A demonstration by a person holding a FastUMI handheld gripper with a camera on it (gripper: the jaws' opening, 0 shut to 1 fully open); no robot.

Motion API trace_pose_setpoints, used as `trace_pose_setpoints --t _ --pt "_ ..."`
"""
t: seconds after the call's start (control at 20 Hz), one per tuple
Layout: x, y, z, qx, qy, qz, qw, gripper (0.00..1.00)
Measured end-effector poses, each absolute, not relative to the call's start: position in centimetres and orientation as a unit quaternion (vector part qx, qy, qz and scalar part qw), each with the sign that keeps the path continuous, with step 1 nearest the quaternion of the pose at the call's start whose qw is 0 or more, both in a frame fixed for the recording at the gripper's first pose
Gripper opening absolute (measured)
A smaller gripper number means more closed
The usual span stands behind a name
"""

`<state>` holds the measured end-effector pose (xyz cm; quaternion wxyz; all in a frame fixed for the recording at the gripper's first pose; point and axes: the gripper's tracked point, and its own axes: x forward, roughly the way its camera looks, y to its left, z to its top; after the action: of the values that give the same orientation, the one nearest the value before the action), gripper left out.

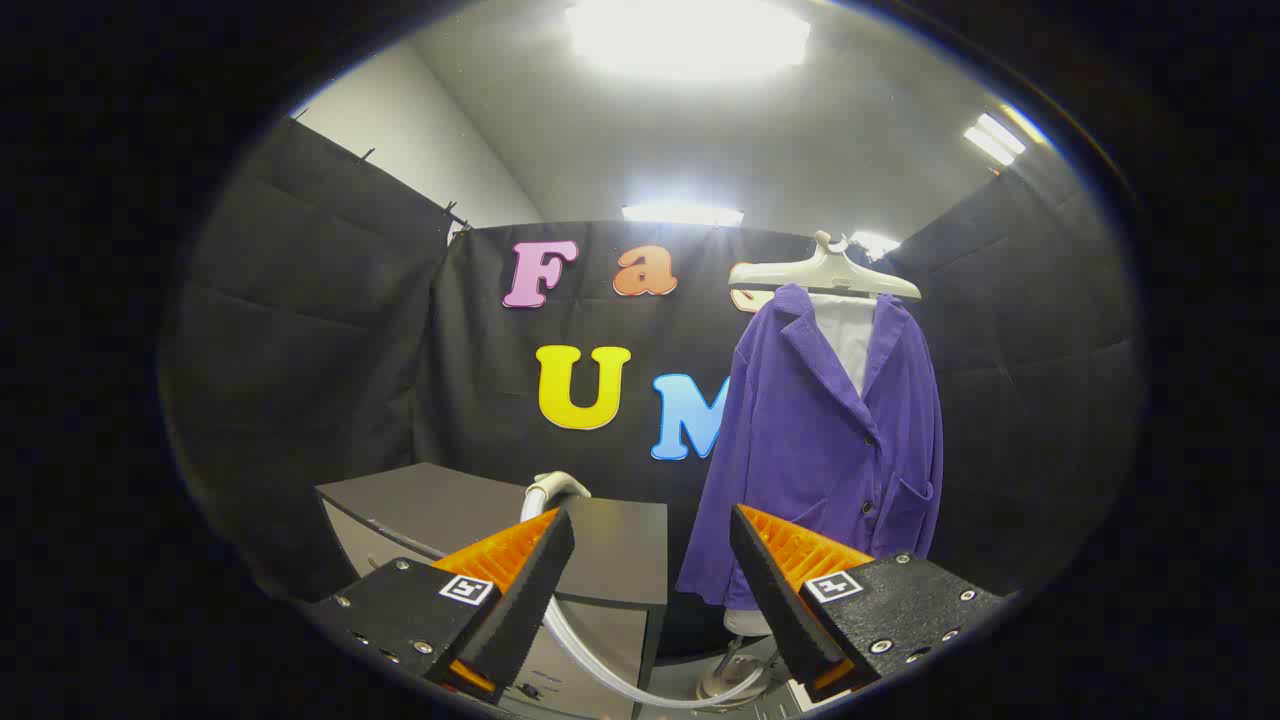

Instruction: Iron the clothes twice with a garment steamer, once on the left side and once on the right side.

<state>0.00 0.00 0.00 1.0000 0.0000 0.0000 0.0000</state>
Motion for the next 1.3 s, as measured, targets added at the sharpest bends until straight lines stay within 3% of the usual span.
trace_pose_setpoints --t 0.7,1.3 --pt "2.1 0.7 -0.4 0.009 -0.012 -0.053 0.999 0.96" --pt "2.1 0.6 -3.3 0.001 0.027 -0.04 0.999 0.96"
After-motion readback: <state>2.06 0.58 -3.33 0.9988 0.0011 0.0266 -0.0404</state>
